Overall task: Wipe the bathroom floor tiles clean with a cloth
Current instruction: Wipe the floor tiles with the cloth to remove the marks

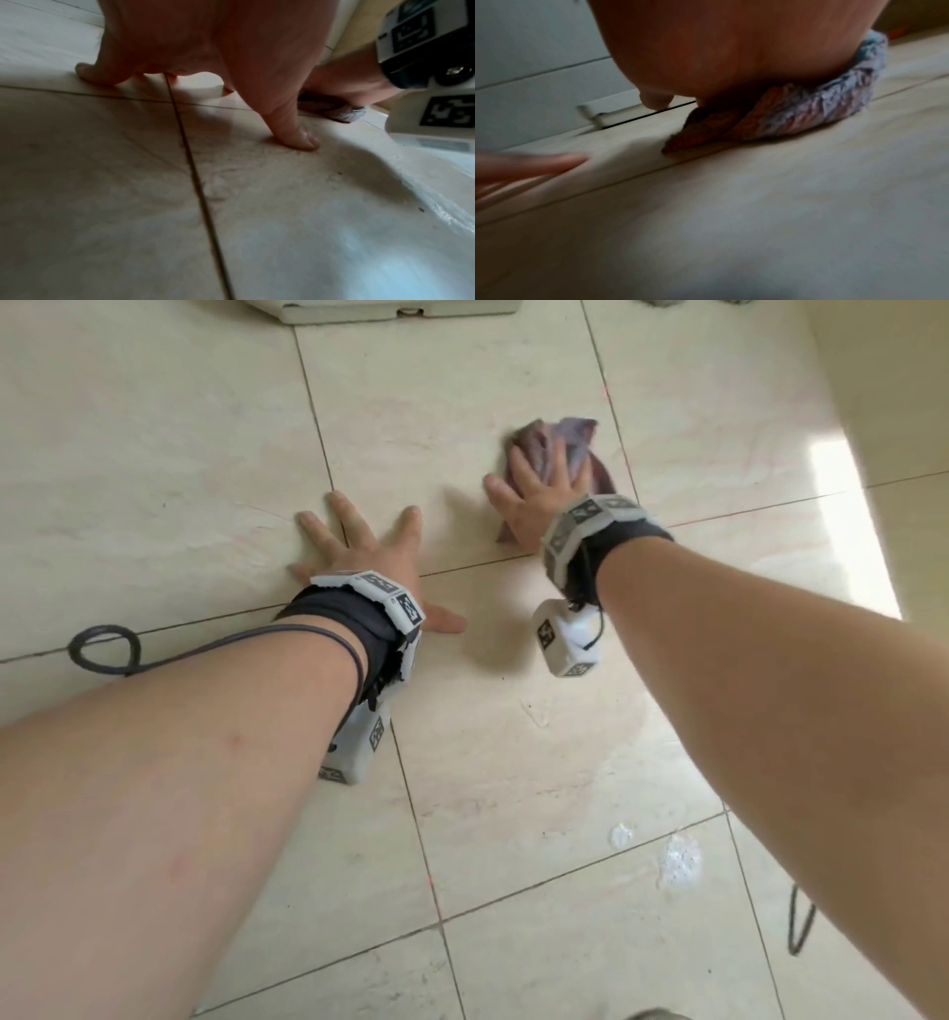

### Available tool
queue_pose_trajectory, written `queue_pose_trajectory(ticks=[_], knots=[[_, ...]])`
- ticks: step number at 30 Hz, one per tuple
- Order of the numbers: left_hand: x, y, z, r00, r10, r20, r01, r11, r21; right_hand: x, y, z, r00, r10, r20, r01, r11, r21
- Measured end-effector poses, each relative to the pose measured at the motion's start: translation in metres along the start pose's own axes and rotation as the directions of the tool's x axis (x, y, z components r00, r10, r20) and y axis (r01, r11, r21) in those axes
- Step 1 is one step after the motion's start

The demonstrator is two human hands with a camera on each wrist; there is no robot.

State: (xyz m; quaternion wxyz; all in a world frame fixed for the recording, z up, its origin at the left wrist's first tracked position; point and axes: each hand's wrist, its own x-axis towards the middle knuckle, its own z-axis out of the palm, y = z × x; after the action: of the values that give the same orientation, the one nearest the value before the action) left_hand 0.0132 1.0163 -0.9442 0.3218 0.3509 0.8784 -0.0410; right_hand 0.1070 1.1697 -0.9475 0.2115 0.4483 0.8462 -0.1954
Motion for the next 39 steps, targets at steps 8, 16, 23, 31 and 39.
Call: queue_pose_trajectory(ticks=[8,16,23,31,39], knots=[[0.009,0.004,-0.008,1.0,-0.021,0.019,0.021,0.999,0.028,-0.072,0.038,0.037,0.994,-0.07,0.081,0.069,0.998,0.01],[0.023,0.013,-0.023,0.999,-0.037,0.025,0.035,0.997,0.066,-0.019,0.025,0.011,0.997,0.079,0.016,-0.08,0.989,0.122],[0.029,0.019,-0.026,0.997,-0.076,0.019,0.075,0.997,0.032,-0.015,0.026,0.007,0.998,0.043,0.041,-0.045,0.998,0.053],[0.033,0.023,-0.027,0.991,-0.126,0.041,0.125,0.992,0.028,-0.01,0.029,0.012,0.999,0.019,0.046,-0.021,0.999,0.041],[0.031,0.028,-0.026,0.99,-0.138,0.039,0.137,0.99,0.038,-0.008,0.032,0.011,0.997,0.015,0.082,-0.018,0.999,0.036]])
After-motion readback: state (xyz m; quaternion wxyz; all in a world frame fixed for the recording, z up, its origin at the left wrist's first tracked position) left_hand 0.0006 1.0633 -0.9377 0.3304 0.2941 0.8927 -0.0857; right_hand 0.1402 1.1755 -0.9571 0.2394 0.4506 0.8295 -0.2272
